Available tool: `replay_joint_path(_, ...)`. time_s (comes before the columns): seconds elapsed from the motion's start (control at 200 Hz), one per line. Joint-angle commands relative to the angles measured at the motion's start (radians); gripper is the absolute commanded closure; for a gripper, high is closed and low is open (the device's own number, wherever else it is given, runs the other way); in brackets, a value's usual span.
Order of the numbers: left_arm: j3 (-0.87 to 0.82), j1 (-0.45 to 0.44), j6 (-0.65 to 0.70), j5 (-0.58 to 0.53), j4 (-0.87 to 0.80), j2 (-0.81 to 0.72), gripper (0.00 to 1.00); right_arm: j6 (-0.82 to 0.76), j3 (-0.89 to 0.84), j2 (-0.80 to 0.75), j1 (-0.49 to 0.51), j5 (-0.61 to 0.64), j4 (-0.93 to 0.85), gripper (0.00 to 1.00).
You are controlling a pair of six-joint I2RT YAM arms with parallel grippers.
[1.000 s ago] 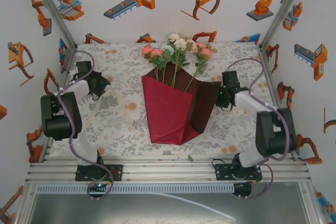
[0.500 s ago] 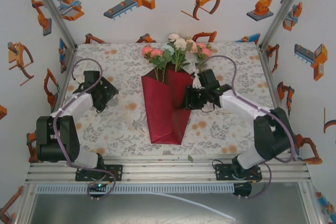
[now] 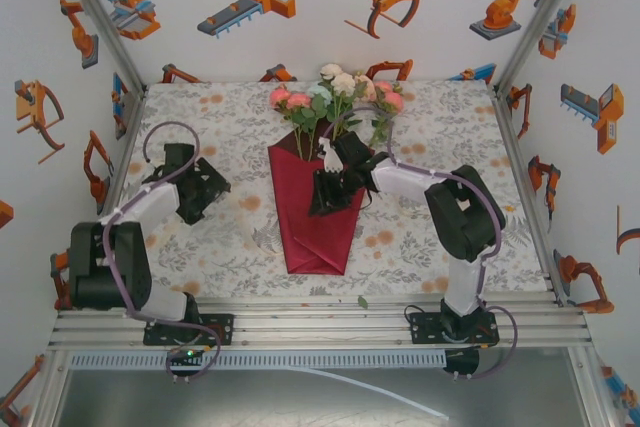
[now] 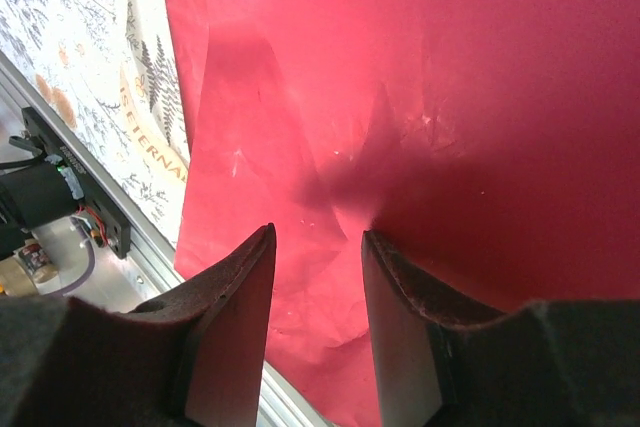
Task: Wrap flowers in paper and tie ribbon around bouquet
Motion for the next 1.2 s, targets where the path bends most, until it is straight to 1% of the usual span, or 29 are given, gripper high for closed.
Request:
replay_joint_path(0.0, 0.11, -0.009, 0.073, -0.009, 0.026, 0.118, 0.12, -0.031, 0.035, 0.009, -0.007, 0.013, -0.019, 0.6)
replay_joint_path(0.065, 0.165, -0.009, 0.087, -0.024, 0.033, 0.189, 0.17, -0.028, 0.045, 0.018, -0.007, 0.008, -0.018, 0.6)
replay_joint_path(0.105, 0.196, -0.009, 0.087, -0.026, 0.033, 0.226, 0.21, -0.026, 0.046, 0.018, -0.007, 0.006, -0.014, 0.6)
replay_joint_path(0.185, 0.257, -0.009, 0.094, 0.003, 0.038, 0.297, 0.36, -0.029, 0.045, 0.018, -0.008, 0.012, -0.008, 0.6)
replay_joint_path(0.225, 0.29, -0.009, 0.099, 0.029, 0.033, 0.329, 0.46, -0.031, 0.048, 0.022, -0.011, 0.017, -0.01, 0.59)
replay_joint_path(0.27, 0.315, -0.009, 0.092, 0.049, 0.033, 0.359, 0.6, -0.029, 0.05, 0.027, -0.015, 0.021, -0.011, 0.59)
replay_joint_path(0.315, 0.336, -0.004, 0.082, 0.057, 0.039, 0.384, 0.77, -0.027, 0.055, 0.03, -0.02, 0.028, -0.01, 0.59)
replay_joint_path(0.375, 0.363, 0.002, 0.074, 0.04, 0.031, 0.406, 0.96, -0.023, 0.055, 0.032, -0.024, 0.032, -0.006, 0.58)
replay_joint_path(0.395, 0.376, 0.005, 0.072, 0.028, 0.025, 0.41, 1.0, -0.024, 0.055, 0.031, -0.025, 0.031, -0.001, 0.58)
replay_joint_path(0.461, 0.417, 0.02, 0.062, 0.003, 0.009, 0.427, 1.0, -0.026, 0.056, 0.03, -0.028, 0.031, 0.003, 0.57)
replay_joint_path(0.576, 0.49, 0.063, 0.005, 0.01, 0.029, 0.453, 1.0, -0.029, 0.065, 0.041, -0.031, 0.034, 0.006, 0.57)
replay_joint_path(0.701, 0.596, 0.122, -0.06, 0.066, 0.048, 0.506, 1.0, -0.029, 0.061, 0.063, -0.031, 0.038, 0.023, 0.57)
replay_joint_path(0.816, 0.704, 0.147, -0.055, 0.09, 0.009, 0.554, 1.0, -0.034, 0.056, 0.08, -0.031, 0.046, 0.031, 0.57)
replay_joint_path(0.911, 0.748, 0.158, -0.048, 0.122, -0.008, 0.574, 1.0, -0.035, 0.049, 0.085, -0.031, 0.044, 0.033, 0.57)
replay_joint_path(0.996, 0.736, 0.16, -0.039, 0.145, -0.005, 0.559, 1.0, -0.031, 0.045, 0.072, -0.031, 0.037, 0.031, 0.57)
replay_joint_path(1.096, 0.651, 0.155, -0.039, 0.173, 0.028, 0.502, 1.0, -0.006, 0.053, 0.017, -0.035, 0.046, 0.019, 0.55)
replay_joint_path(1.197, 0.535, 0.146, -0.048, 0.185, 0.077, 0.426, 1.0, 0.045, 0.026, -0.086, -0.069, 0.141, 0.029, 0.5)
